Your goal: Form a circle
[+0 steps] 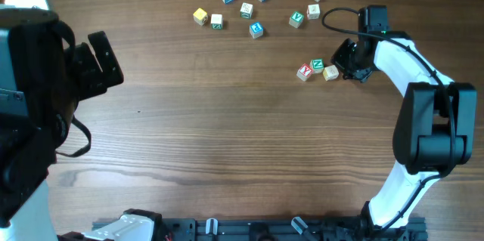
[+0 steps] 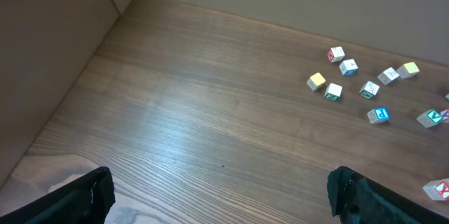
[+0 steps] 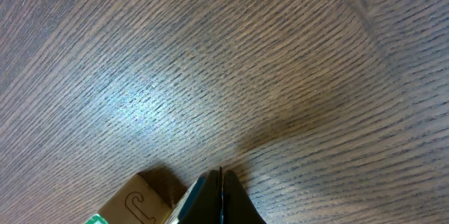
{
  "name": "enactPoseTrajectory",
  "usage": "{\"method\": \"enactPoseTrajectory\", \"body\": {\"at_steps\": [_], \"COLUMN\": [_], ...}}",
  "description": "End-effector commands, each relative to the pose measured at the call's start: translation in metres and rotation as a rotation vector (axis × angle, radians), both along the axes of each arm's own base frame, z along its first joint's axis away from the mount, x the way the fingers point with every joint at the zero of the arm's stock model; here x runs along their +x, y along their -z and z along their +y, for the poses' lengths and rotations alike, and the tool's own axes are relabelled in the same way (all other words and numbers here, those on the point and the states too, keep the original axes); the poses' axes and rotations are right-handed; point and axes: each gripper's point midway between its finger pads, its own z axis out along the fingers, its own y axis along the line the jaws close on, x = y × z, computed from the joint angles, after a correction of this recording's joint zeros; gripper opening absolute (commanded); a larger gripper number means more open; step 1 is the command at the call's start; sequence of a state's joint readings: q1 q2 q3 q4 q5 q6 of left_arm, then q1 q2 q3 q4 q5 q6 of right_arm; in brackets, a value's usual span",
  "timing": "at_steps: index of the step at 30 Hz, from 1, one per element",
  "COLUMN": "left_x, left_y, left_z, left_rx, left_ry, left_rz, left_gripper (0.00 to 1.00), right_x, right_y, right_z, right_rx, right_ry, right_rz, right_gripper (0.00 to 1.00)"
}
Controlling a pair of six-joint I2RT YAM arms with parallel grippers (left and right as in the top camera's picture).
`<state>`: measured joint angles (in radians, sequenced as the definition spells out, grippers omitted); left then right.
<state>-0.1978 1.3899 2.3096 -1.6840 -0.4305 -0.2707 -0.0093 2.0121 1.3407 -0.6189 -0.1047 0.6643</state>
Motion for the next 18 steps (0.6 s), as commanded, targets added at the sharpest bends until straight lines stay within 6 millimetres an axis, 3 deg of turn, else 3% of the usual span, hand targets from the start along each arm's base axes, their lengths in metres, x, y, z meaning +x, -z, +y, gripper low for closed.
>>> {"method": "enactPoseTrajectory", "body": {"at_steps": [1,18], "left_x": [-0.0003,-0.0003], "left_y": [-0.0006,-0.0006], "left_z": [0.0037,0.0037], "left_rx": [0.012,0.012], "left_ry": [-0.015,-0.015], "left_rz": [-0.001,-0.001], "left_gripper": [1.0,1.0], "right_x": [0.0006,0.0029], "right_y": [-0.0011,-0.0022], "right_z": [0.0027,0.0058], "right_rx": [0.005,0.016], "right_ry": [-0.019,-0.049], "right_rz": [-0.008,-0.021], "right_gripper": [0.04,0.04]}}
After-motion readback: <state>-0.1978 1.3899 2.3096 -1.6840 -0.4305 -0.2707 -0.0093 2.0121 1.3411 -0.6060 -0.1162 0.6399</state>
